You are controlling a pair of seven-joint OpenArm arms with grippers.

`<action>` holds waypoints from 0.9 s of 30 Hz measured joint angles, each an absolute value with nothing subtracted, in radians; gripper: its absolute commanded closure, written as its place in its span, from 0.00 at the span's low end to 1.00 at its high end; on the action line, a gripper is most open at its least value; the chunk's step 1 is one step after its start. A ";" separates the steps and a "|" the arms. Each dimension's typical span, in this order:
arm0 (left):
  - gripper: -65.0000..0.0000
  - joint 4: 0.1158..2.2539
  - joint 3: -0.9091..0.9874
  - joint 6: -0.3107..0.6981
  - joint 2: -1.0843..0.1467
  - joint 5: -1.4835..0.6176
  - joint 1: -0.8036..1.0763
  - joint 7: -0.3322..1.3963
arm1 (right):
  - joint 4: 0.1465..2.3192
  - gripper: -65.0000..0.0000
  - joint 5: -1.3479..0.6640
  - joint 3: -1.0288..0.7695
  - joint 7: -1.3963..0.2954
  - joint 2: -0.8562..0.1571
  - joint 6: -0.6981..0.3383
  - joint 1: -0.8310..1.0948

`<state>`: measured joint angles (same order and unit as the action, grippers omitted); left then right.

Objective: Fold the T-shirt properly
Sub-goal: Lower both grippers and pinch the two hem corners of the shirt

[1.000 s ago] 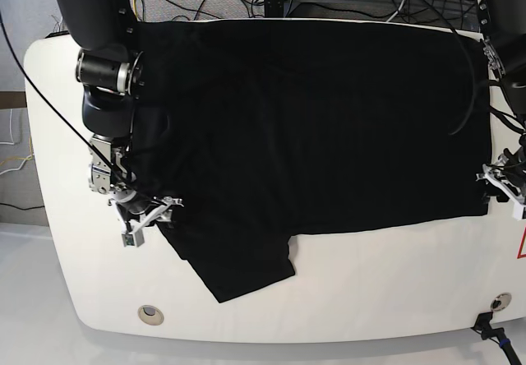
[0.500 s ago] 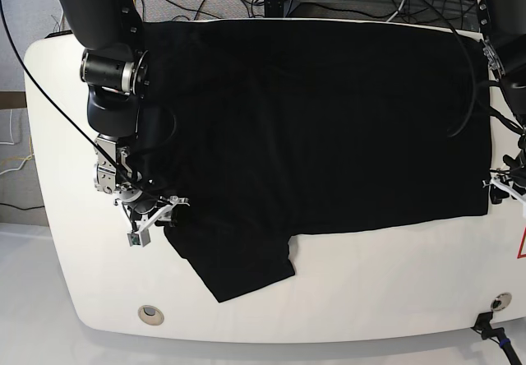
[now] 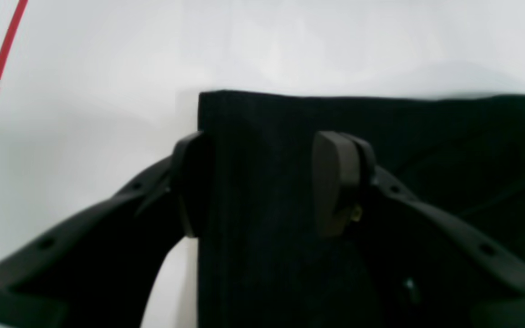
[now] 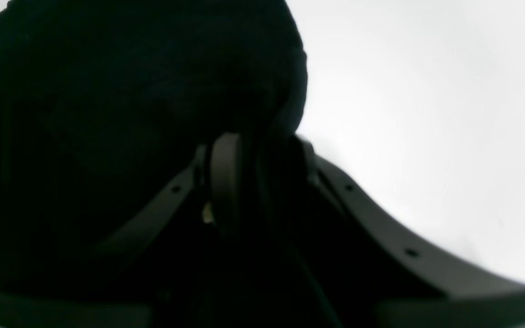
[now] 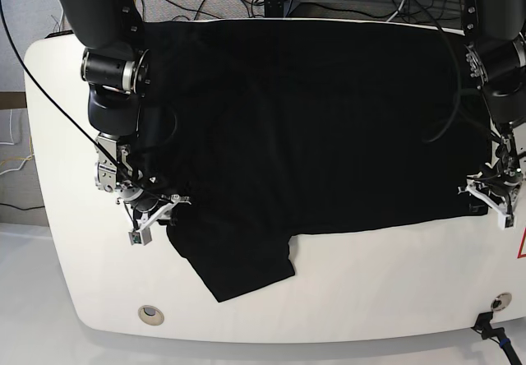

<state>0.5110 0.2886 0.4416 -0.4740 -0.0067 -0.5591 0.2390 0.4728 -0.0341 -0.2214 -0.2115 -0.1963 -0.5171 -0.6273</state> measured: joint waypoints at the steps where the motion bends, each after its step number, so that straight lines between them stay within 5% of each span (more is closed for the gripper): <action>1: 0.50 0.511 0.289 0.440 -0.476 -0.007 -0.557 0.239 | 0.474 0.75 -0.039 -0.221 -0.207 -0.197 -0.517 -0.623; 27: 0.50 0.369 0.294 0.389 -0.504 -0.019 -0.537 0.117 | 0.561 0.75 -0.049 -0.221 -0.214 -0.194 -0.524 -0.564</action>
<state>0.3687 0.2935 0.3885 -0.5041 -0.0189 -0.5365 0.1165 0.5613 -0.0490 -0.2214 -0.2138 -0.1936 -0.5240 -0.5640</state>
